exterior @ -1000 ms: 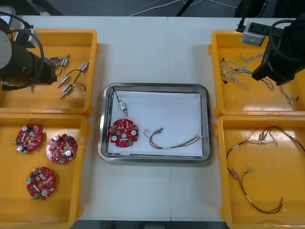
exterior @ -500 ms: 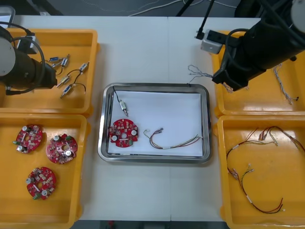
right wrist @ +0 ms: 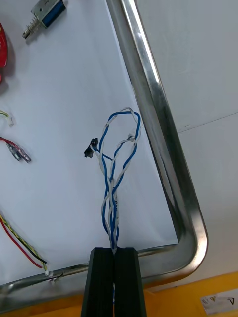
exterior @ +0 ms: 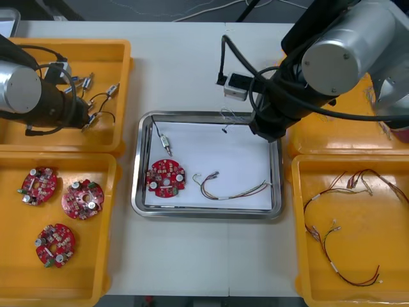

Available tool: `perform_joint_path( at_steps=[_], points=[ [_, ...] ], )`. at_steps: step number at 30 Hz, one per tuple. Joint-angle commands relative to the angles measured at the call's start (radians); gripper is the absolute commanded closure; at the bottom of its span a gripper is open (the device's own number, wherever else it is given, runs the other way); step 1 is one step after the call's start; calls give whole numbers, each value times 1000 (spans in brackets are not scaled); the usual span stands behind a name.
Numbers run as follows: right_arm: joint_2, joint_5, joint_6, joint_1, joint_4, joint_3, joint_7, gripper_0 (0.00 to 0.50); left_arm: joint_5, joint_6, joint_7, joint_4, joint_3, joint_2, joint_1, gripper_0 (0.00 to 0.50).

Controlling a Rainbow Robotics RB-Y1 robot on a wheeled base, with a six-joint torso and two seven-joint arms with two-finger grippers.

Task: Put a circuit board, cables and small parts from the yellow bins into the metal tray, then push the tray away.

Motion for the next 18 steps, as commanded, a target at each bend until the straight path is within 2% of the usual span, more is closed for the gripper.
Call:
perform_joint_path(
  at_steps=[1,12,18],
  points=[
    [14,14,-65,-46,20,87,12,500,14,-13,-96,39,-27,-25,-26,0],
    [29,45,-205,-44,101,210,5,500,26,-21,-115,127,-45,-43,-90,0],
    [29,60,-323,-43,157,299,-5,500,33,-15,-121,138,-45,-44,-122,0]
  ],
)
